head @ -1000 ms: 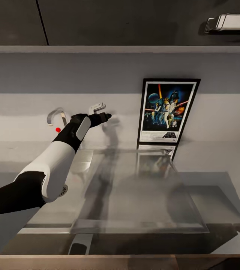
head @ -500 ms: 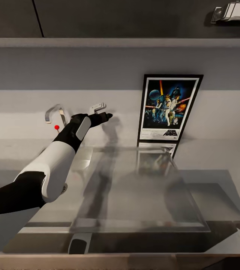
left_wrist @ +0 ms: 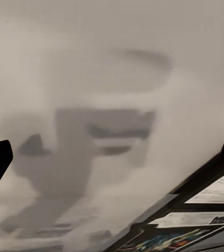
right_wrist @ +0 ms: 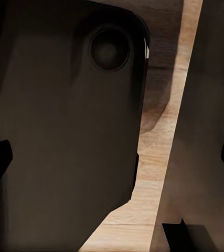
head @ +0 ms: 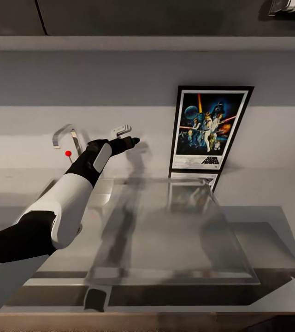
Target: Pick up the poster from the kitchen countertop and hang it on one of the wall nails in the kitchen.
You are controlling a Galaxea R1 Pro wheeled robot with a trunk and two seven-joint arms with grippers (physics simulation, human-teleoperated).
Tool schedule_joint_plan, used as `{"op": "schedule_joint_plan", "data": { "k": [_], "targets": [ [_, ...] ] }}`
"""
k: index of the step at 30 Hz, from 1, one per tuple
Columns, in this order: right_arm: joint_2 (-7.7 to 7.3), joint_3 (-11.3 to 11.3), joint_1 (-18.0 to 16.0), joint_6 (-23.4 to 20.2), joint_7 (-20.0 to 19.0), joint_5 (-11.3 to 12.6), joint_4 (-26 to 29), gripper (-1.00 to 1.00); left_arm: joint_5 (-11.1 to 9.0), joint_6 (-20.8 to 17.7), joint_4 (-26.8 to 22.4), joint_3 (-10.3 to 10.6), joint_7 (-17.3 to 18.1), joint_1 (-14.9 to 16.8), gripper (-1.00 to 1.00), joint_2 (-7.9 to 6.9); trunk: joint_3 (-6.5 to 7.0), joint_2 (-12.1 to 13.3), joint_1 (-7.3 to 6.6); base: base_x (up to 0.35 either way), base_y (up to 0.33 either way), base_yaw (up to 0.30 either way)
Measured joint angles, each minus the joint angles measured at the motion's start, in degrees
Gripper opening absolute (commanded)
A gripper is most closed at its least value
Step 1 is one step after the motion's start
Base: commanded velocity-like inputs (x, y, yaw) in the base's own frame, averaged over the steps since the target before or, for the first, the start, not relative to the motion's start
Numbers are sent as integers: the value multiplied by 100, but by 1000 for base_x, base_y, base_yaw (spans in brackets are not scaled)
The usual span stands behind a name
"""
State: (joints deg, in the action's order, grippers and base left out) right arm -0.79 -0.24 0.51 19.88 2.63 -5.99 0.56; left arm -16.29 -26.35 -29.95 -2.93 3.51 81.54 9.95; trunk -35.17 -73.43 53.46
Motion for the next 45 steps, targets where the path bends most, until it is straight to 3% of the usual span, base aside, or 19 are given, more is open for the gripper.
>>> {"op": "schedule_joint_plan", "data": {
  "k": [29, 45],
  "targets": [
    [-9, -4, -1, 28, 9, 6, 16, 100, 2, 9, -49, 40, 43, 0, 100, 1, -264, 0, 0, 0, 0, 0],
    [-9, -4, -1, 28, 8, 0, 15, 100, 3, -2, -163, 38, 48, 0, 100, 0, -281, 0, 0, 0, 0, -63]
  ]
}}
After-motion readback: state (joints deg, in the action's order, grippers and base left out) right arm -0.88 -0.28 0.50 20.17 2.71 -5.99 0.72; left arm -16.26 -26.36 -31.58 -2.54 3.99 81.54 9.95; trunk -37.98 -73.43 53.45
